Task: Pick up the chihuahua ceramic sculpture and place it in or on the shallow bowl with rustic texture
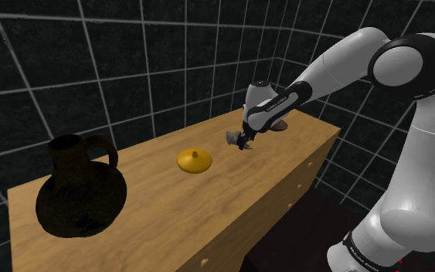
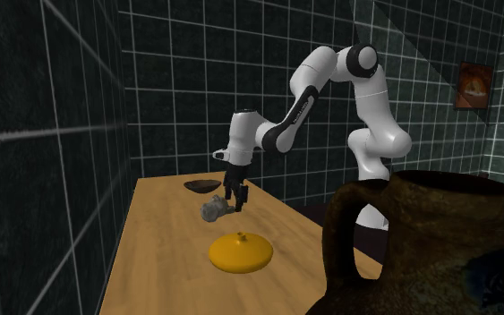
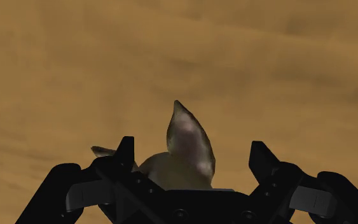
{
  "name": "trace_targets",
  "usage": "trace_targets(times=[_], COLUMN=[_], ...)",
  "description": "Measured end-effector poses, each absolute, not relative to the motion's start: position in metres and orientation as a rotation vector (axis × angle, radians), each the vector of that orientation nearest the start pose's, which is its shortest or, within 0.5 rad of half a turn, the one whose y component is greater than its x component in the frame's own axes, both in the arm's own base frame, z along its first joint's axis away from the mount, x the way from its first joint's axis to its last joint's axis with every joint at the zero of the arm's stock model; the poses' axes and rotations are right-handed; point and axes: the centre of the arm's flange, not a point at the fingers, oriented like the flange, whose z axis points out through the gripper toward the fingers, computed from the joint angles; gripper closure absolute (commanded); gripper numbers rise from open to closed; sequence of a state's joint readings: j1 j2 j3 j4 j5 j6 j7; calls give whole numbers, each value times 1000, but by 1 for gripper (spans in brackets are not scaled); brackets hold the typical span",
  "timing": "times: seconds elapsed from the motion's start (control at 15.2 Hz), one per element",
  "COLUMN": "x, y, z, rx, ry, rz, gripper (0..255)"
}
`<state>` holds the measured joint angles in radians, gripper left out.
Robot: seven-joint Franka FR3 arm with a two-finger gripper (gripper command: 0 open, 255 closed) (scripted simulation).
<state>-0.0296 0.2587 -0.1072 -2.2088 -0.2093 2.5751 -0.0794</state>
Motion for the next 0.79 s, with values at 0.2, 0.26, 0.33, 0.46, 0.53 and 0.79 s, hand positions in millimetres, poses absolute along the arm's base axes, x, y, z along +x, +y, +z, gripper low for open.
trace_targets(times=[0.2,0.26,0.33,0.46,0.53,0.79], x=[560,560,560,560,560,560], y=[-75,-75,-75,-75,-75,-76], z=[260,259,259,259,259,259], rx=[-3292,-3292,-3292,-3292,-3292,-3292], ry=[-195,-195,-195,-195,-195,-195], rz=[-148,-149,-149,-149,-149,-149], gripper=[0,0,0,0,0,255])
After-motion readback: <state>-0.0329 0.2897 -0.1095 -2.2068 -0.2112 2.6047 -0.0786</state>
